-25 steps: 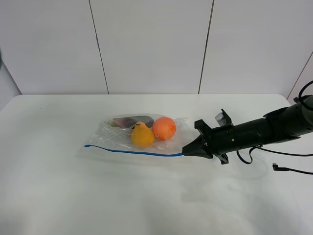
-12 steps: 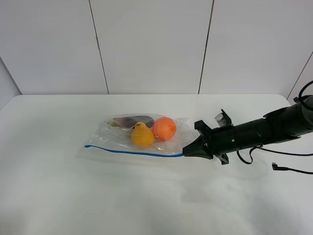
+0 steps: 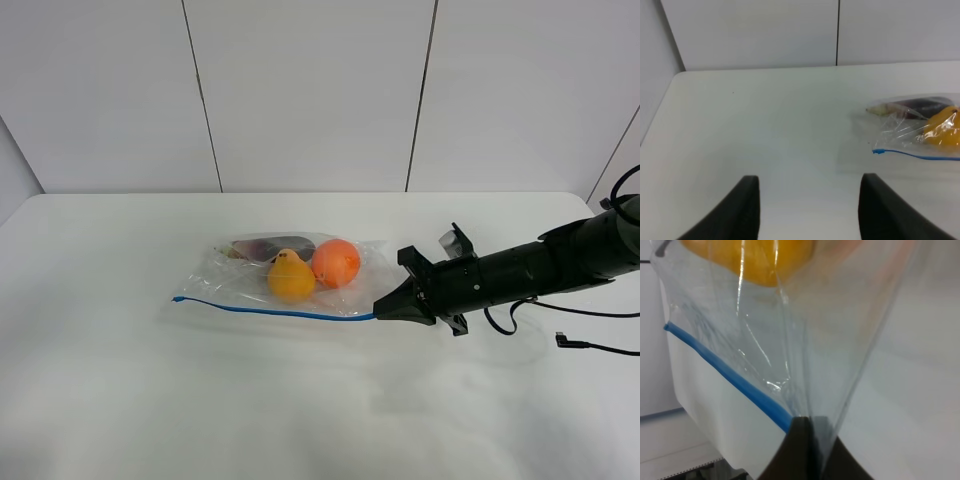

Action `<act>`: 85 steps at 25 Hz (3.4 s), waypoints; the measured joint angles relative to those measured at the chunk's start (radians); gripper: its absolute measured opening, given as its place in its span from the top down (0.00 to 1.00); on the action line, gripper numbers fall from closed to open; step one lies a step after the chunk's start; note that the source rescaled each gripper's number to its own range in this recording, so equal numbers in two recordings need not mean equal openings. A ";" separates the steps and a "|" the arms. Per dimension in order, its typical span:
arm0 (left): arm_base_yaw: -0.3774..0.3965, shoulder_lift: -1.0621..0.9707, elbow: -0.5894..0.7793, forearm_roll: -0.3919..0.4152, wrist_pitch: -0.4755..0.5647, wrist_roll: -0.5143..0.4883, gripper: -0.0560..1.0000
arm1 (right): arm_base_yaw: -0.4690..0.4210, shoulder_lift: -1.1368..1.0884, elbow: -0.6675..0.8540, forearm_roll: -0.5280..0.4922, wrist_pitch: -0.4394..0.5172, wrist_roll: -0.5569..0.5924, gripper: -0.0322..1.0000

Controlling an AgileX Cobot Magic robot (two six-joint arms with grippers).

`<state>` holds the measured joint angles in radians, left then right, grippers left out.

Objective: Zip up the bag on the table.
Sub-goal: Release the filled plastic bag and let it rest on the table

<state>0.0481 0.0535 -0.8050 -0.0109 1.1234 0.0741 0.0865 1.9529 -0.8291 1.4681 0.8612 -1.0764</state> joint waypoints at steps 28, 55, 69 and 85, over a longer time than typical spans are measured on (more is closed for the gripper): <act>0.000 -0.059 0.281 -0.050 0.028 -0.006 0.23 | 0.000 0.000 0.000 -0.013 -0.007 -0.007 0.97; 0.000 -0.062 0.316 -0.050 -0.046 -0.011 0.23 | 0.000 0.000 0.000 -0.024 -0.005 -0.009 0.92; 0.000 -0.062 0.316 -0.050 -0.046 -0.012 0.23 | 0.000 0.000 0.000 -0.027 -0.004 -0.009 0.55; 0.000 -0.062 0.316 -0.050 -0.047 -0.012 0.23 | -0.018 -0.060 -0.049 -0.139 0.021 0.028 0.00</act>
<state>0.0481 -0.0080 -0.4889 -0.0608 1.0762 0.0617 0.0682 1.8926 -0.8783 1.3290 0.8824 -1.0481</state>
